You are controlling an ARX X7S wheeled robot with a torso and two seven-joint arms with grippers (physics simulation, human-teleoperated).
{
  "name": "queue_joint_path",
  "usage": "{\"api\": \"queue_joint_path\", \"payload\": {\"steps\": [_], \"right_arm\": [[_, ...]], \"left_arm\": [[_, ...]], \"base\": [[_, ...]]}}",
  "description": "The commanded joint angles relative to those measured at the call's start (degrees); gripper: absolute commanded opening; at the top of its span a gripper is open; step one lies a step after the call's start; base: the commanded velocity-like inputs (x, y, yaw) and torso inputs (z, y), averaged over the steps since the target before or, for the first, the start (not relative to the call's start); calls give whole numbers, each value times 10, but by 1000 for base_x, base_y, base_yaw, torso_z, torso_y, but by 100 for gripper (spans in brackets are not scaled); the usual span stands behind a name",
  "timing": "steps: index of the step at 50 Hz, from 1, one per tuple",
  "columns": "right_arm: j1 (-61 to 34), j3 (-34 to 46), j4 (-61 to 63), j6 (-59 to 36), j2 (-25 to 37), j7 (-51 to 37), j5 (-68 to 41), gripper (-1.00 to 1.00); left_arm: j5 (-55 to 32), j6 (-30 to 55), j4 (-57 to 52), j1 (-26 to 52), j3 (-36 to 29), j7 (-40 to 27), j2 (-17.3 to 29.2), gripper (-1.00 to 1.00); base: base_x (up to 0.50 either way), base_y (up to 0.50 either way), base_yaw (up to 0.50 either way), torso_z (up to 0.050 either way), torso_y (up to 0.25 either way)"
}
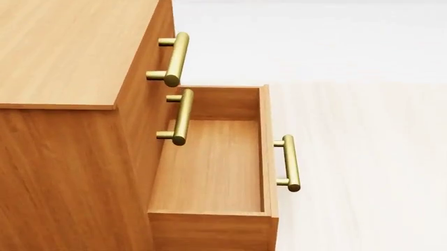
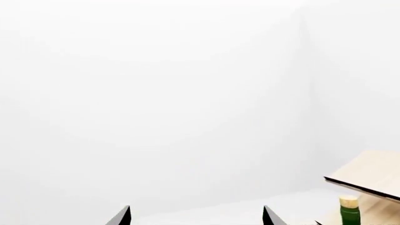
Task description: Put the bowl on top of the cabinet.
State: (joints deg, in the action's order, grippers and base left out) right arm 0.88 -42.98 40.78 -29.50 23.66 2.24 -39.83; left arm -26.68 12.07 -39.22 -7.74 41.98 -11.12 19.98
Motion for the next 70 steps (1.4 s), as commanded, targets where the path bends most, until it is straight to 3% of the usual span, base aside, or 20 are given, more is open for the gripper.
{"api": "queue_joint_path", "payload": {"steps": [1,8,17,23,35,44,51,70], "right_arm": [[0,8,0,-6,5,-4,1,100],[-11,39,-6,-48,65,-1,15,100],[-108,7,-85,-175,191,-8,-103,100],[-81,17,-115,-195,245,65,-116,100],[-12,41,-149,-240,293,139,-122,100],[20,31,-181,-348,341,146,-172,100],[62,41,-195,-346,366,177,-143,100],[43,93,-268,-386,388,177,-160,100]], "left_arm": [[0,0,0,-1,-2,-1,1,100],[3,-2,1,-1,-8,0,1,100],[5,-3,2,-2,-12,1,2,100],[6,-5,4,-2,-13,2,2,100],[8,-9,9,-4,-14,3,1,100],[8,-9,9,-4,-16,2,2,100],[7,-10,11,-5,-16,2,2,100],[0,-11,12,-6,-14,1,1,100]], "base": [[500,0,0,0,0],[223,0,0,0,0],[0,0,0,0,0],[0,0,0,0,0],[0,0,0,0,0],[0,0,0,0,0],[0,0,0,0,0],[0,0,0,0,0]]}}
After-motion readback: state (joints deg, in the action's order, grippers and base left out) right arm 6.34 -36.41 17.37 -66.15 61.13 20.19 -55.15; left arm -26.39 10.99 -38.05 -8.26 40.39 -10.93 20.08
